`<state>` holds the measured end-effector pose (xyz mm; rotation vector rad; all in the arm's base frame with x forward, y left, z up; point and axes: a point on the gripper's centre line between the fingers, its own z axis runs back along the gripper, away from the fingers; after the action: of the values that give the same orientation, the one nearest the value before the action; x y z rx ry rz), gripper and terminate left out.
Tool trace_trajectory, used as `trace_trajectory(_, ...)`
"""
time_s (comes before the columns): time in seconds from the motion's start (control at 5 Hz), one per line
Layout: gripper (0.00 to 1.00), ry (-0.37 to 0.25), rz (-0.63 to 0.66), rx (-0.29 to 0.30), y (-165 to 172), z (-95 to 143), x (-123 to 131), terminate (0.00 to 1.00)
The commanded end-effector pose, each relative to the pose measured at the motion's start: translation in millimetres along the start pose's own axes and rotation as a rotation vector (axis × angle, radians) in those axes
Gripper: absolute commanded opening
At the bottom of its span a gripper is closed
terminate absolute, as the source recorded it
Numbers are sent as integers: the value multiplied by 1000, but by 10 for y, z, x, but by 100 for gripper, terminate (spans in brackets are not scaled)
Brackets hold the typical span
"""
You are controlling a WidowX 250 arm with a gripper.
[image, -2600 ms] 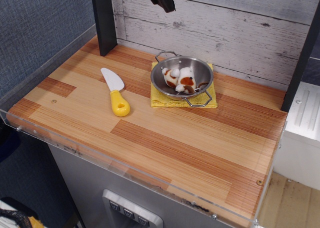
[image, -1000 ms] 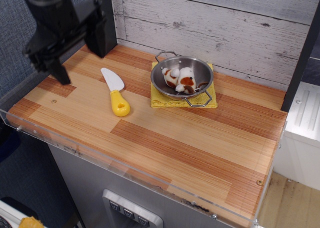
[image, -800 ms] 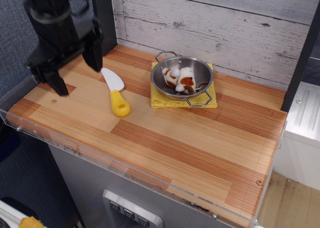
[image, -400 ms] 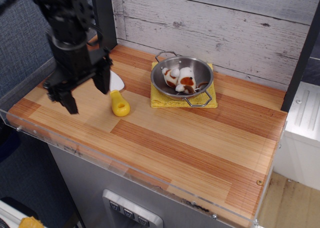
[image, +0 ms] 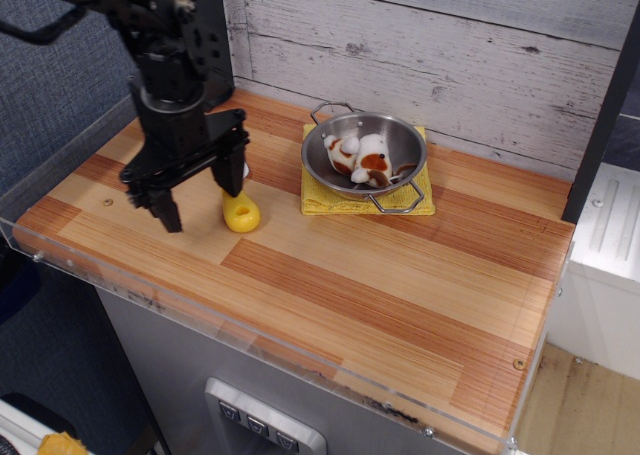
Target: Place the knife on the board's right side near the edge
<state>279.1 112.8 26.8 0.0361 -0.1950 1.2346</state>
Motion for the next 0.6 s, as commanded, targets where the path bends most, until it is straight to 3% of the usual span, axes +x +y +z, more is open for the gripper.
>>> trace_trajectory(0.0,100,-33,-19,-32,-137,71,27,0)
trace_trajectory(0.4,100,-18,-47,-5,-184,-13,-47,0)
